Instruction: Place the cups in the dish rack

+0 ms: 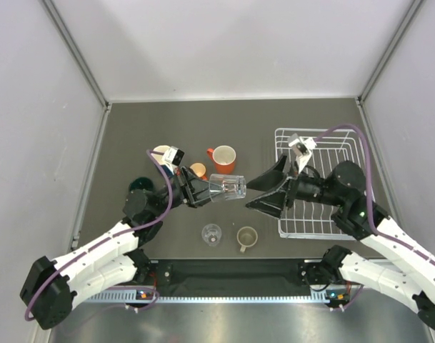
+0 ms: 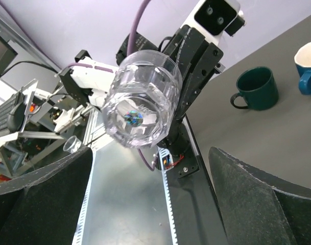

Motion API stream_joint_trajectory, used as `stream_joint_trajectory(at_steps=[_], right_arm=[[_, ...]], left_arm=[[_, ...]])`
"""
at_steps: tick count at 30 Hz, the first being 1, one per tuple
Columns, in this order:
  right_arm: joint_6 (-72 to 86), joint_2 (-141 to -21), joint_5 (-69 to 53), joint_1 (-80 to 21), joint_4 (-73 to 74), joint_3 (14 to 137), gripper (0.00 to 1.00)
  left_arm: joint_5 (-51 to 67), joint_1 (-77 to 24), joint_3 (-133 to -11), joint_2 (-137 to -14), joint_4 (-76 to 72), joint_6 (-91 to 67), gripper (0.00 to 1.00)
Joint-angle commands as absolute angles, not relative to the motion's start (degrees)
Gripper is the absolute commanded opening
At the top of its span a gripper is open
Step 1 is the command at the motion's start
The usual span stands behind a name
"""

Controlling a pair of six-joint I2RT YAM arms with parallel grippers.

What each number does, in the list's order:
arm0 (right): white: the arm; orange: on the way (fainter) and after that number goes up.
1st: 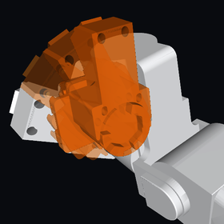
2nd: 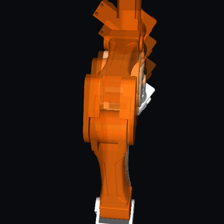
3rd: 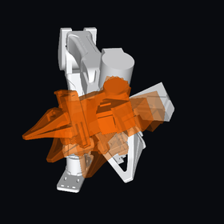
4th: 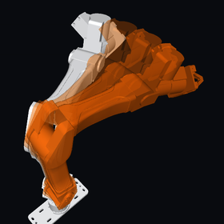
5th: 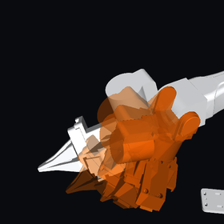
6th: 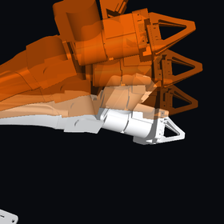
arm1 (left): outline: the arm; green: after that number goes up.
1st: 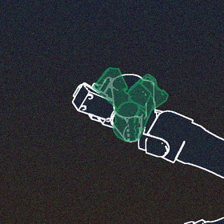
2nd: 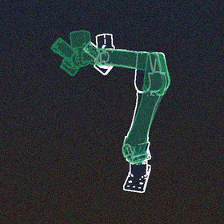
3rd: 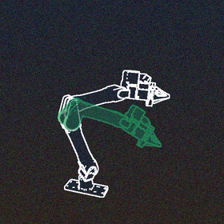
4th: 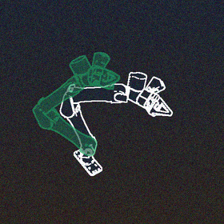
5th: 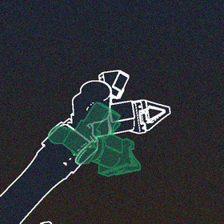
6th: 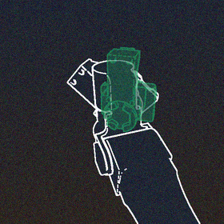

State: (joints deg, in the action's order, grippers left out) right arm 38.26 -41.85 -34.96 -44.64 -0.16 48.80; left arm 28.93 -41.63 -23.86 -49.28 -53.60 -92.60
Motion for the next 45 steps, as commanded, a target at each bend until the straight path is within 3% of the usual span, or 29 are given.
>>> stream_joint_trajectory(at_steps=[1,18,23,30,35,39,40,41,43,44,45], right_arm=[[37.71,-43.50,-32.09,-47.72,-4.13,51.33,0.95],[37.97,-46.58,-27.33,-52.12,-7.73,52.29,0.82],[38.49,-47.63,-27.77,-52.56,-8.35,53.35,0.71],[38.41,-48.25,-26.98,-53.79,-8.88,52.82,0.65],[38.32,-48.87,-26.81,-54.58,-8.09,52.82,0.44],[37.53,-47.99,-23.65,-54.67,-3.88,53.26,0.02],[37.09,-47.64,-22.60,-54.67,-1.61,53.70,0.00],[36.31,-47.38,-20.24,-54.67,-0.19,54.75,0.00],[34.81,-46.07,-16.81,-54.67,9.11,55.81,0.00],[34.37,-45.36,-12.09,-54.67,11.92,56.51,0.00],[34.19,-44.66,-9.61,-54.67,17.87,56.86,0.00]], left_arm=[[28.39,-41.84,-23.82,-49.39,-58.71,-93.16,0.00],[28.04,-41.84,-21.80,-49.22,-58.89,-93.16,0.00],[27.95,-41.92,-21.10,-49.13,-59.06,-93.34,0.00],[28.56,-41.92,-21.01,-49.39,-59.50,-93.43,0.00],[28.48,-41.92,-20.39,-49.22,-59.76,-93.52,0.00],[29.09,-42.01,-20.04,-49.22,-58.72,-92.81,0.00],[29.18,-41.92,-19.69,-48.96,-57.93,-92.55,0.01],[29.09,-41.92,-19.43,-48.78,-55.48,-92.37,0.19],[28.13,-41.92,-17.77,-47.38,-53.36,-91.67,0.40],[27.69,-41.92,-17.06,-46.76,-50.83,-91.41,0.63],[26.99,-41.92,-16.35,-45.37,-49.06,-91.06,0.71]])
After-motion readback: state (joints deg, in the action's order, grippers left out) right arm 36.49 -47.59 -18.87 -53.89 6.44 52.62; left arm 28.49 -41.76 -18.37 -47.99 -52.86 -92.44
